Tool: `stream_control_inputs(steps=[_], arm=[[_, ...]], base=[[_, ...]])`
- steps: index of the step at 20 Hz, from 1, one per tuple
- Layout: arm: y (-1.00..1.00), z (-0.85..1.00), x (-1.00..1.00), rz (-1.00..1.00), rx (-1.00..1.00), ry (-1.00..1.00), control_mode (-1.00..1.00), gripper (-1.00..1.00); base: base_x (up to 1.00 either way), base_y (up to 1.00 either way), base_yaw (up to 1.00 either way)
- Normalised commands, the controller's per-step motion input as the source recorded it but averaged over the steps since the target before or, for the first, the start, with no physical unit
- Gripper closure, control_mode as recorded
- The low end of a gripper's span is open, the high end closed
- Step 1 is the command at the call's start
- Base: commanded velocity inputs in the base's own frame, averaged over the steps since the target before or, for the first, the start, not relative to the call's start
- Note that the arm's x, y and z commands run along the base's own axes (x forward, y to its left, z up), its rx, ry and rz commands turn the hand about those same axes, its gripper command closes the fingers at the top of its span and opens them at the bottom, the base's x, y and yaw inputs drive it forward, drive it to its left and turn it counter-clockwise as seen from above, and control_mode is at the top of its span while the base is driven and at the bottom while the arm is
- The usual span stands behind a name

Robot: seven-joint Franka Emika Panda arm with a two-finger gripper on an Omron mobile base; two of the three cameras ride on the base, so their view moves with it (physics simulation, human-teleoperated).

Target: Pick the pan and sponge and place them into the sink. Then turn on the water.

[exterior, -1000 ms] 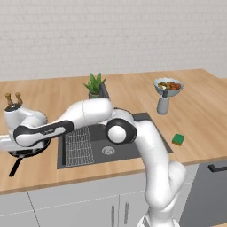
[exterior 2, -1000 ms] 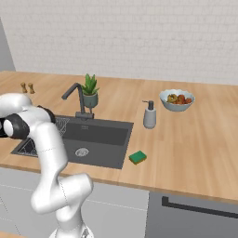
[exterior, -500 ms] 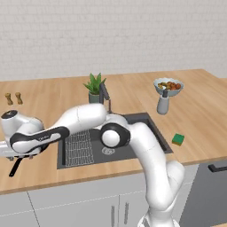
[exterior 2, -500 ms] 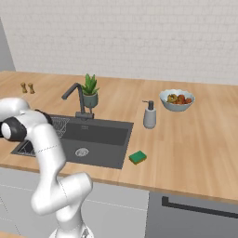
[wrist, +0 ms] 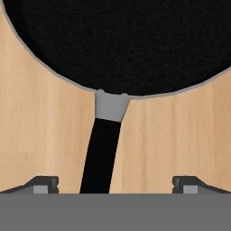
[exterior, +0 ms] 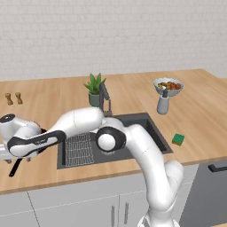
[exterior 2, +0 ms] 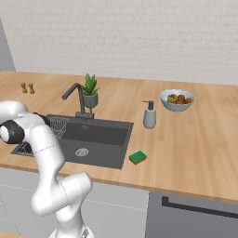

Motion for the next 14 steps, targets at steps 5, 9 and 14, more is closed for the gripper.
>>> stream_control_inputs(steps=[5,9,14], arm=[[0.15,-0.07,0.15,0.00,0.00,0.02,-1.00,-1.00],[0.12,-0.20,0.08,0.00,0.00,0.00,-1.00,-1.00],[0.09,-0.18,0.00,0.00,0.00,0.00,-1.00,-1.00]], base=[[0.00,0.00,0.00],[0.00,0.00,0.00],[0.00,0.00,0.00]])
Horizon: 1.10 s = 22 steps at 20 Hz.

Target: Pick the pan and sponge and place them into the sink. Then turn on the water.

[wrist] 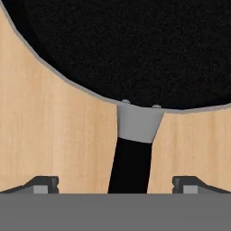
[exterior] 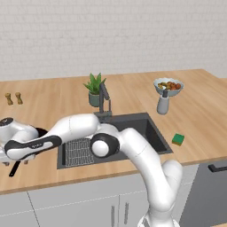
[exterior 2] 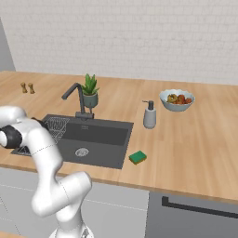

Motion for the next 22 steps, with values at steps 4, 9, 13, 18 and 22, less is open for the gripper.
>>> stream_control_inputs(steps=[4,9,13,18,22], arm=[[0.01,-0.22,0.00,0.00,0.00,0.00,-1.00,1.00],[0.00,-0.19,0.00,0.00,0.00,0.01,-1.00,1.00],[0.00,-0.01,0.00,0.00,0.00,0.03,-1.00,1.00],[-0.12,0.01,0.00,0.03,0.09,0.01,-1.00,1.00],[-0.21,0.23,-0.02,0.09,0.00,0.05,-1.00,1.00]], base=[[0.00,0.00,0.00],[0.00,0.00,0.00],[0.00,0.00,0.00],[0.00,0.00,0.00],[0.00,0.00,0.00]])
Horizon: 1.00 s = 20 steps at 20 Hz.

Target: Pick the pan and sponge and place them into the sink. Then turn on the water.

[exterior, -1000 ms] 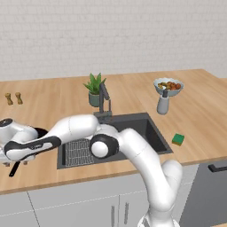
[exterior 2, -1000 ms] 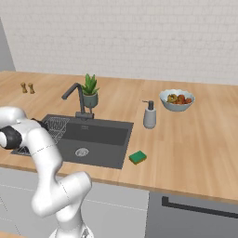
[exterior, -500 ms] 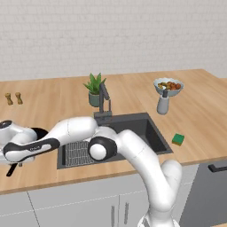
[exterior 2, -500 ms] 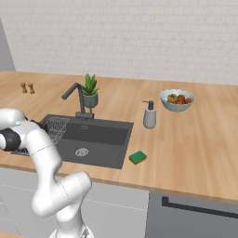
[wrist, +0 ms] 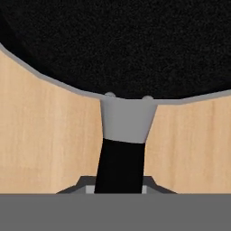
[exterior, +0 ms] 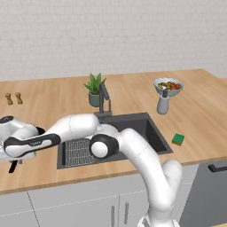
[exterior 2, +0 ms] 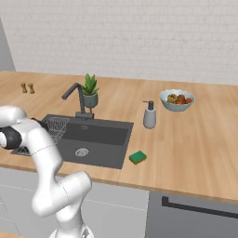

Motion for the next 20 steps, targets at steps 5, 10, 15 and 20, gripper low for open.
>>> stream_control_inputs(steps=[5,10,15,20], arm=[[-0.58,0.46,-0.14,0.01,0.10,0.02,-1.00,1.00],[-0.72,0.34,-0.29,-0.01,0.19,0.00,-1.00,1.00],[-0.77,0.05,-0.33,-0.11,0.20,-0.01,-1.00,1.00],[-0.94,0.06,-0.41,-0.07,0.21,0.00,-1.00,1.00]], base=[[0.00,0.00,0.00],[0.00,0.00,0.00],[0.00,0.00,0.00],[0.00,0.00,0.00]])
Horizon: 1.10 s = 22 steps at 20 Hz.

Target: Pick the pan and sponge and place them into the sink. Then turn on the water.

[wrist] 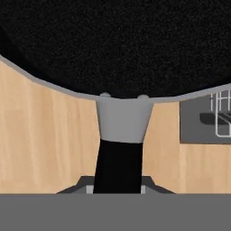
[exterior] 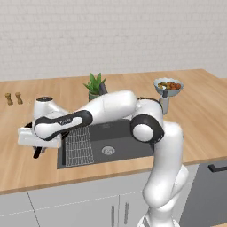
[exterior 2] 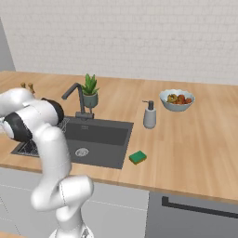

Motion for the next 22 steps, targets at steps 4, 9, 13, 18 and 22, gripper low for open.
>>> stream_control_inputs(steps=[4,9,13,18,22], arm=[[-0.80,0.26,-0.30,0.00,0.09,0.01,-1.00,1.00],[-0.50,0.05,-0.02,0.00,0.00,0.00,-1.00,1.00],[-0.56,0.13,0.05,0.00,-0.01,0.11,-1.00,1.00],[-0.58,0.24,0.02,0.00,-0.08,0.15,-1.00,1.00],[-0.54,0.06,0.00,0.00,-0.19,0.12,-1.00,1.00]], base=[[0.00,0.00,0.00],[0.00,0.00,0.00],[0.00,0.00,0.00],[0.00,0.00,0.00],[0.00,0.00,0.00]])
